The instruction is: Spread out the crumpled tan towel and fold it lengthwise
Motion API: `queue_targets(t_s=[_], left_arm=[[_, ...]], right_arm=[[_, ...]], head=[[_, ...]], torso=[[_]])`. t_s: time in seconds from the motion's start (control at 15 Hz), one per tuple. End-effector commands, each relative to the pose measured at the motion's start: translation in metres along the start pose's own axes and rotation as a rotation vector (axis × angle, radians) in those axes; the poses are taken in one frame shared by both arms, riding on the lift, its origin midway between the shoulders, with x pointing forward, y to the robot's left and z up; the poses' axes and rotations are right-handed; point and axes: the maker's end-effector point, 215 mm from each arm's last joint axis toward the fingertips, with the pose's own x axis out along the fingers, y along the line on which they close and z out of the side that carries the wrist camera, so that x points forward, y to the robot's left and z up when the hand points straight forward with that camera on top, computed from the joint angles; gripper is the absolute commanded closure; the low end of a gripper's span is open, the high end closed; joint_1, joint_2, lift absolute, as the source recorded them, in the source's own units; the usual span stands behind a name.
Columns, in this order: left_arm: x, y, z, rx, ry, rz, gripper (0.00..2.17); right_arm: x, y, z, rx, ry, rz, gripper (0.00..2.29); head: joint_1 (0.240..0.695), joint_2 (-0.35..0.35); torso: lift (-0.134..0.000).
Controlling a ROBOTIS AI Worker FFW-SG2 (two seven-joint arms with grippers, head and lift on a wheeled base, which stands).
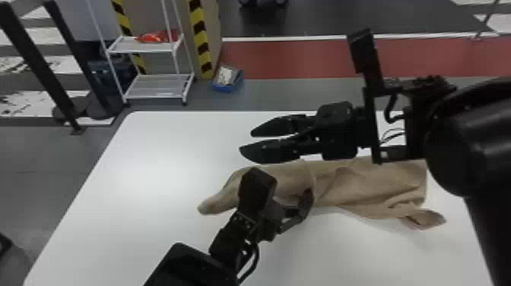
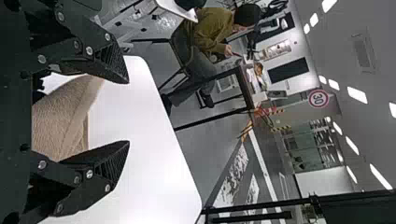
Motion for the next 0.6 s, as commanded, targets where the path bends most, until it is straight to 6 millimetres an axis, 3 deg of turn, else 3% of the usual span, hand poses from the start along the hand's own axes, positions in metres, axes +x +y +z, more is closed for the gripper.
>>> queue_targets(t_s=[0.0, 0.13, 0.27, 0.33, 0.53], left_arm=[[-0.002, 0.003, -0.002, -0.006, 0.002, -0.015, 0.4], [-0.002, 0.0, -0.001, 0.001, -0.001, -0.033, 0.79], [-0.004, -0.001, -0.002, 0.0, 0.001, -0.044, 1.18], [-0.008, 0.01, -0.001, -0.003, 0.001, -0.033, 1.37], [-0.014, 0.028, -0.003, -0.028, 0.014, -0.046, 1.38]], right_arm=[[-0.028, -0.014, -0.015, 0.03, -0.008, -0.049, 0.05], [-0.058, -0.03, -0.023, 0.03, -0.036, -0.113, 0.06], [-0.104, -0.057, -0.028, 0.009, -0.066, -0.215, 0.07], [-0.134, -0.067, -0.031, -0.009, -0.078, -0.255, 0.07], [-0.203, -0.075, -0.076, -0.066, 0.064, -0.309, 0.11]], head=[[0.695, 0.071], [0.695, 0.033], [0.695, 0.004], [0.695, -0.014], [0.695, -0.104]], torso=[[-0.12], [-0.12], [-0.12], [-0.12], [-0.12]])
